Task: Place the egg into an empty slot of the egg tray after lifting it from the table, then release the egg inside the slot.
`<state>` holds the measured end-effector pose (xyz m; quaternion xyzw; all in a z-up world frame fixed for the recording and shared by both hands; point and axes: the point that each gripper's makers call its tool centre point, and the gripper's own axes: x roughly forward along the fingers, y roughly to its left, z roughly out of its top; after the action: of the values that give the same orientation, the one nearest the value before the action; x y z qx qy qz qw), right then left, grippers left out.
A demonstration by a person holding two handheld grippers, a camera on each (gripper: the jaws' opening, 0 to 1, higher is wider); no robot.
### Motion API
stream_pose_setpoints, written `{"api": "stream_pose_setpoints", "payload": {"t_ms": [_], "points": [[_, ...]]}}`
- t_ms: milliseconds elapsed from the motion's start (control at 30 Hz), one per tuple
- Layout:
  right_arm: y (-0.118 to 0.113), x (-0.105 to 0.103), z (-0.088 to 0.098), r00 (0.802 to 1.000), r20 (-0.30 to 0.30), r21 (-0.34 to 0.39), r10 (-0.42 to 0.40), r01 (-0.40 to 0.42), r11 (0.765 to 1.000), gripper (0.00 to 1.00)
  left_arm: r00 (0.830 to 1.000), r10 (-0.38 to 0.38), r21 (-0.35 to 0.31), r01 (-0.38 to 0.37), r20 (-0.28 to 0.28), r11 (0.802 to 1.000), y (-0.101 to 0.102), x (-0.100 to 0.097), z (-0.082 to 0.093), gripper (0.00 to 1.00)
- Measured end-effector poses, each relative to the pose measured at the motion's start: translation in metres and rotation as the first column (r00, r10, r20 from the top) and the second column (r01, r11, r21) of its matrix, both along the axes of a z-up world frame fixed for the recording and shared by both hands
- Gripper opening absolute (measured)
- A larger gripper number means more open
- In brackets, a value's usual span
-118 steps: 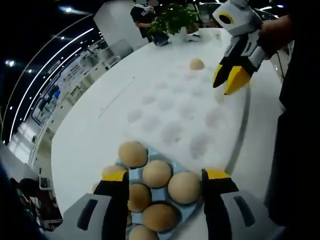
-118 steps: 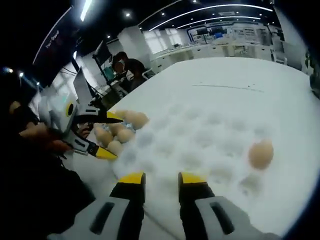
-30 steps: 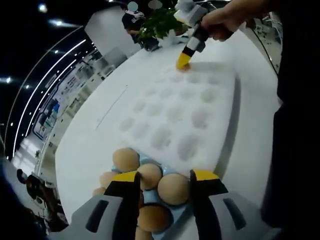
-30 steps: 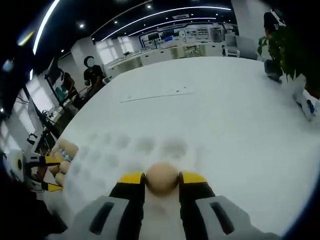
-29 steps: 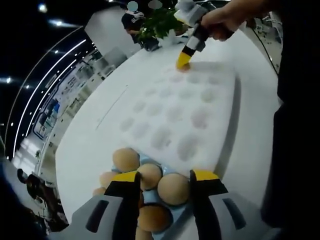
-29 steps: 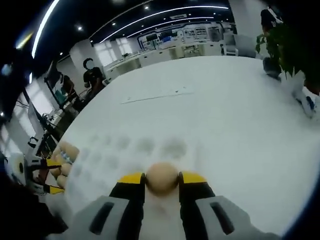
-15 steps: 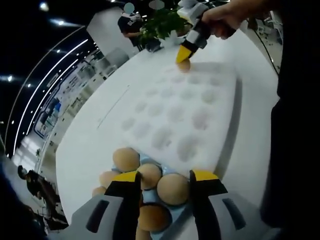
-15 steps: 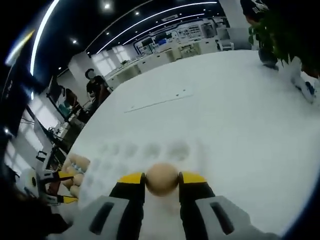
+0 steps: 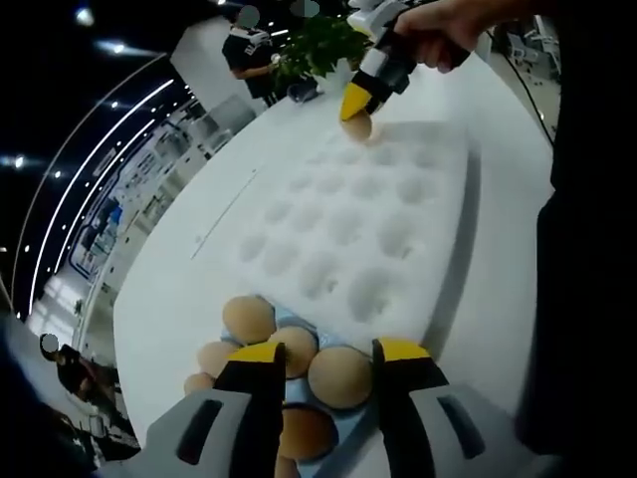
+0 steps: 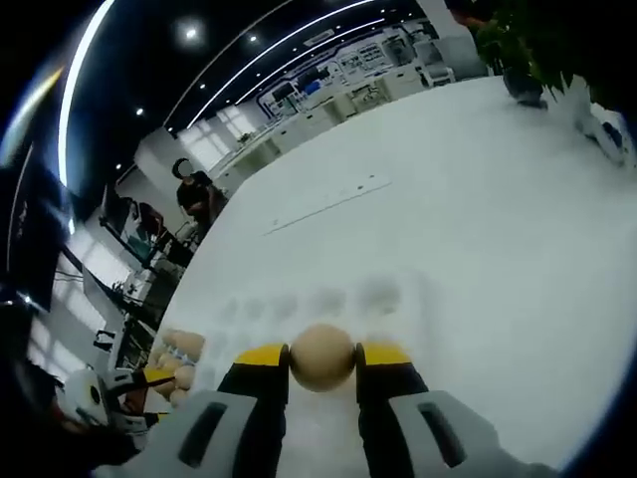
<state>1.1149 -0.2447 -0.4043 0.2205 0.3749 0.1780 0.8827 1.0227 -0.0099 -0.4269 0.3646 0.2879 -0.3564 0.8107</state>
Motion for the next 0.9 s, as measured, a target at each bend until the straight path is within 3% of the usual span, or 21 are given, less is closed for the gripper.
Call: {"api": "stream_pose_setpoints", "payload": {"t_ms": [133,333,500,600,900], "points": [[0.006,-0.001,0.001,1.0,-0.003,0.011,0.008,-0.008,1.0,0.27,1.0,0.018,-0.005,-0.019,-0.007,1.0,0.001,-0.002,0.0,0.33],[0.014,-0.003,0.002,0.999,-0.004,0.02,0.032,-0.031,0.999,0.27,0.996,0.084,-0.024,-0.083,0.015,0.996,0.01,0.008,0.005,0.48],[0.025,-0.007,0.002,0.999,-0.004,0.042,0.05,-0.05,0.998,0.27,0.996,0.084,-0.015,-0.084,0.028,0.996,0.013,0.012,0.006,0.57],[0.034,-0.013,-0.001,0.997,-0.008,0.043,0.074,-0.073,0.996,0.27,0.995,0.073,0.025,-0.075,0.073,0.997,0.014,0.016,0.01,0.64],[0.059,-0.025,-0.004,0.989,-0.032,0.062,0.142,-0.14,0.988,0.27,0.992,0.084,0.056,-0.089,0.091,0.994,0.013,0.015,0.015,0.66]]}}
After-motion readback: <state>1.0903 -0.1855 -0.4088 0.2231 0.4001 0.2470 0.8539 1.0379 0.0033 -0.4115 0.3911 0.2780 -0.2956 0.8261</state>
